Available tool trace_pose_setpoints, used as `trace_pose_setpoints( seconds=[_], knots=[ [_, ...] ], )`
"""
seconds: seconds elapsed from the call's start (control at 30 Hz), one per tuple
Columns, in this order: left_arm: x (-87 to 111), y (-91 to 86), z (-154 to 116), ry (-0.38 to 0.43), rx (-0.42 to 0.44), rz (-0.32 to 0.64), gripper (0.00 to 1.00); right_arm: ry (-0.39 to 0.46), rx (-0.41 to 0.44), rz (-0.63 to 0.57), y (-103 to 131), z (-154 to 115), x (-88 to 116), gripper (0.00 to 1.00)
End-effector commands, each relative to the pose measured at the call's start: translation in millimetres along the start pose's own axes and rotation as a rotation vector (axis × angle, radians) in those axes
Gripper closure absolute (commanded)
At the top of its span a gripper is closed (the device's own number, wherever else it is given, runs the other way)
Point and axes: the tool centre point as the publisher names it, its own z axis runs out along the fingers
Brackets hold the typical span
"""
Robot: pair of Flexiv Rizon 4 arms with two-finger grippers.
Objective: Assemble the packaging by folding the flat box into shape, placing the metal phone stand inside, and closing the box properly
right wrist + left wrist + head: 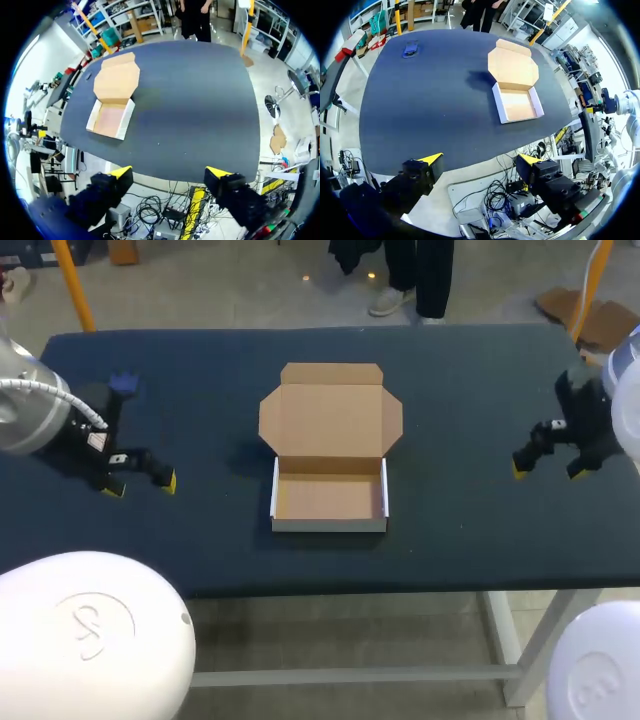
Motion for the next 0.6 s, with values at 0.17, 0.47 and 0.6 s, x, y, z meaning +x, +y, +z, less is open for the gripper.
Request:
trace_pose_setpoints(
  seconds=[0.17, 0.47, 0.6],
  knots=[
    [5.9, 9.1, -15.9, -0.074, -0.007, -0.022, 0.0, -0.066, 0.012, 0.044, -12.7, -14.3, -6.1, 0.0],
    [10.8, 15.4, -19.9, -0.089, -0.017, -0.053, 0.0, -0.07, 0.017, 0.073, -19.0, -18.7, -11.8, 0.0],
    [11.1, 16.8, -19.8, -0.104, -0.01, -0.074, 0.0, -0.06, 0.032, 0.092, -19.3, -16.7, -12.5, 0.0]
  ],
)
